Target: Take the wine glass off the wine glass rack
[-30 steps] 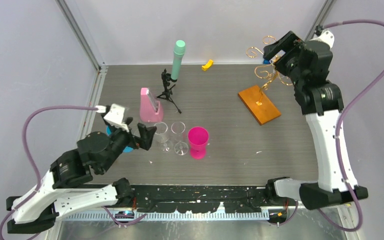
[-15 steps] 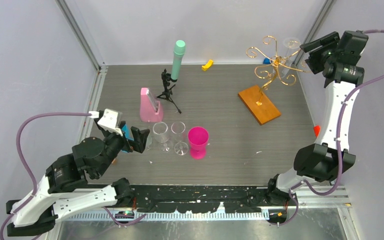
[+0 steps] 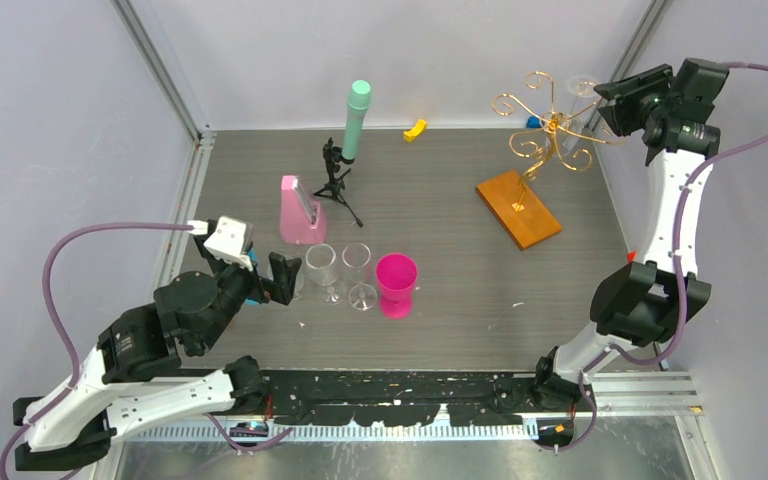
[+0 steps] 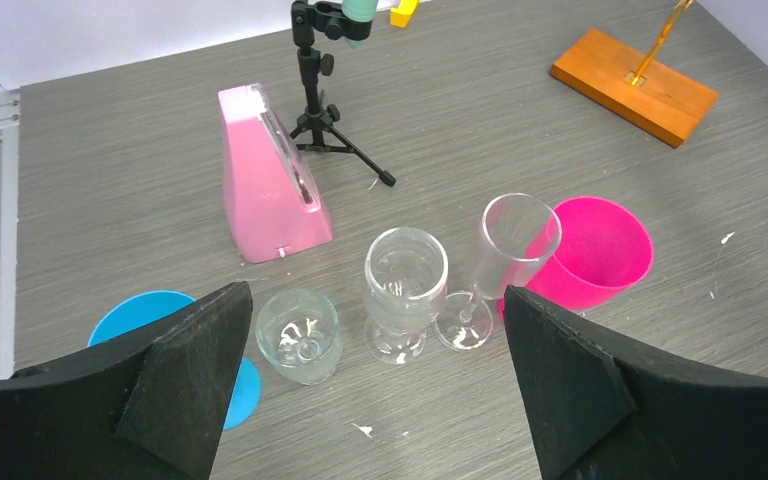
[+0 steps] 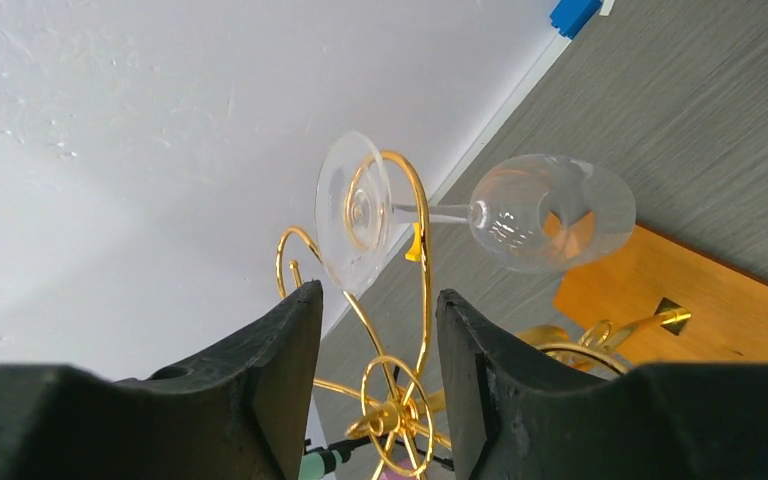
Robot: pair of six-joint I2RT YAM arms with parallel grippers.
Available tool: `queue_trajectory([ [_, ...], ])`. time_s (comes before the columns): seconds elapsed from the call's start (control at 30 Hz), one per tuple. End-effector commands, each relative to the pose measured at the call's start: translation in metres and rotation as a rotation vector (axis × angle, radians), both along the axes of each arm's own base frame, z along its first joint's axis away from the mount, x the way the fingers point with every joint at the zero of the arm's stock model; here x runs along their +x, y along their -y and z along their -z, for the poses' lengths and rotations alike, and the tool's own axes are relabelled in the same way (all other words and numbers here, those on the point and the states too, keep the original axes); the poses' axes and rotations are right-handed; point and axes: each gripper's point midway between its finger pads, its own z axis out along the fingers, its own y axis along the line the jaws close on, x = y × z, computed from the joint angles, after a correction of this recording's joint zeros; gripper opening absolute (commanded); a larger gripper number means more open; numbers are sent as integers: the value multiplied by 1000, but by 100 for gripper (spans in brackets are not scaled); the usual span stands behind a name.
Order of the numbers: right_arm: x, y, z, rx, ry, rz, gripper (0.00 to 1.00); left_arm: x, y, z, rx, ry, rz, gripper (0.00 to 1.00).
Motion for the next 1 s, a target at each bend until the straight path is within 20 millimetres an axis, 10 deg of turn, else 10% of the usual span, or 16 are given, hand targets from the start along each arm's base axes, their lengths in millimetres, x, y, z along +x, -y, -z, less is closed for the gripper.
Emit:
queue_trajectory([
  [0.0, 15, 2, -34, 13, 122, -2, 50, 5, -2, -6, 11, 27, -27, 100],
  [0.5, 47, 8, -24, 77, 187, -16, 26, 6, -3, -8, 9, 30, -34, 100],
  [0.97, 60, -5, -13, 154, 216, -106, 28, 4, -5, -6, 0, 18, -39, 100],
])
